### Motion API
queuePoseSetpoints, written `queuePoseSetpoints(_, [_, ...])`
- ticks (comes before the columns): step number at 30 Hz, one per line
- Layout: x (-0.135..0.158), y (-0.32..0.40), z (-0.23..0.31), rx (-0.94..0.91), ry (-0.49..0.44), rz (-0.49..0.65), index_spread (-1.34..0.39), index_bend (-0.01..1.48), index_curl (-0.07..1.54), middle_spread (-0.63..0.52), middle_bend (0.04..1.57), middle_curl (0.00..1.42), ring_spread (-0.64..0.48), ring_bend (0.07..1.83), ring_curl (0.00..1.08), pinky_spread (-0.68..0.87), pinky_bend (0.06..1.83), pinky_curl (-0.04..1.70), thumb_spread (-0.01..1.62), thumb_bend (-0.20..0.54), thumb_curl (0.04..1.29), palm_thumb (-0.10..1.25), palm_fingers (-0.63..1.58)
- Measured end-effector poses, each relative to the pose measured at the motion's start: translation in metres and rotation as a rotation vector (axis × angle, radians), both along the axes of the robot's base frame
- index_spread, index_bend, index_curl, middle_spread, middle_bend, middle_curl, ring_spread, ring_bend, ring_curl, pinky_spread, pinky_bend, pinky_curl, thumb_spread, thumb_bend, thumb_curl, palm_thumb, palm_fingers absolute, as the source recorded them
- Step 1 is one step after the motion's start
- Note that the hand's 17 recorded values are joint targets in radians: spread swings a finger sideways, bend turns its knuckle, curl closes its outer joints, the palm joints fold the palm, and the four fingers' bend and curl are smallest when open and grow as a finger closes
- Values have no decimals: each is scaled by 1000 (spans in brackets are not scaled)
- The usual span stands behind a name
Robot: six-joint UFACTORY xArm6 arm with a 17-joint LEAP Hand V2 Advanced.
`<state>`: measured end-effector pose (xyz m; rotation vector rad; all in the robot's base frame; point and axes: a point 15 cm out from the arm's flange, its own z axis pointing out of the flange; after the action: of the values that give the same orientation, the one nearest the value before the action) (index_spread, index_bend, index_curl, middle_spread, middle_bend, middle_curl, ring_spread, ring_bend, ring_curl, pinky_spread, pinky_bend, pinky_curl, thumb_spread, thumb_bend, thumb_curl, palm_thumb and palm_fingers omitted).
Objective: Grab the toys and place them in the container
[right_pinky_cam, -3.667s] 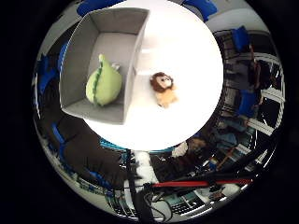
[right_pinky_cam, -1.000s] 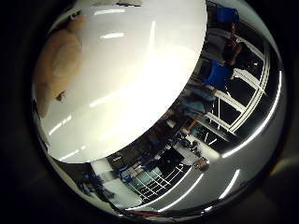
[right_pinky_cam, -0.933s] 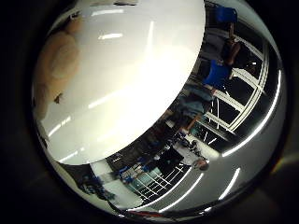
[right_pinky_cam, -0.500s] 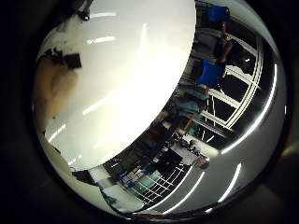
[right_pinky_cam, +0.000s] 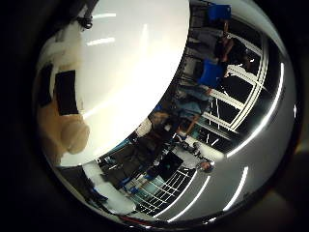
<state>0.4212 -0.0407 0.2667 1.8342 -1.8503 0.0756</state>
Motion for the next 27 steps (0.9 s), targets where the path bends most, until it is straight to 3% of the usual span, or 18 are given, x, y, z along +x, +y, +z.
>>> queuePoseSetpoints(7, [-25, 2, 57, 33, -32, 32, -526, 926, 1295, -499, 1265, 1366, -334, 1708, 963, -219, 1702, 1082, 1270, 124, 521, 1228, 144])
queuePoseSetpoints(17, [-28, 26, 163, 96, -131, 84, -510, 910, 1328, -470, 1271, 1357, -326, 1714, 948, -221, 1698, 1069, 1271, 119, 556, 1230, 158])
queuePoseSetpoints(27, [-33, 56, 198, 114, -185, 152, -500, 906, 1334, -452, 1262, 1356, -318, 1707, 931, -220, 1696, 1059, 1267, 110, 575, 1231, 181])
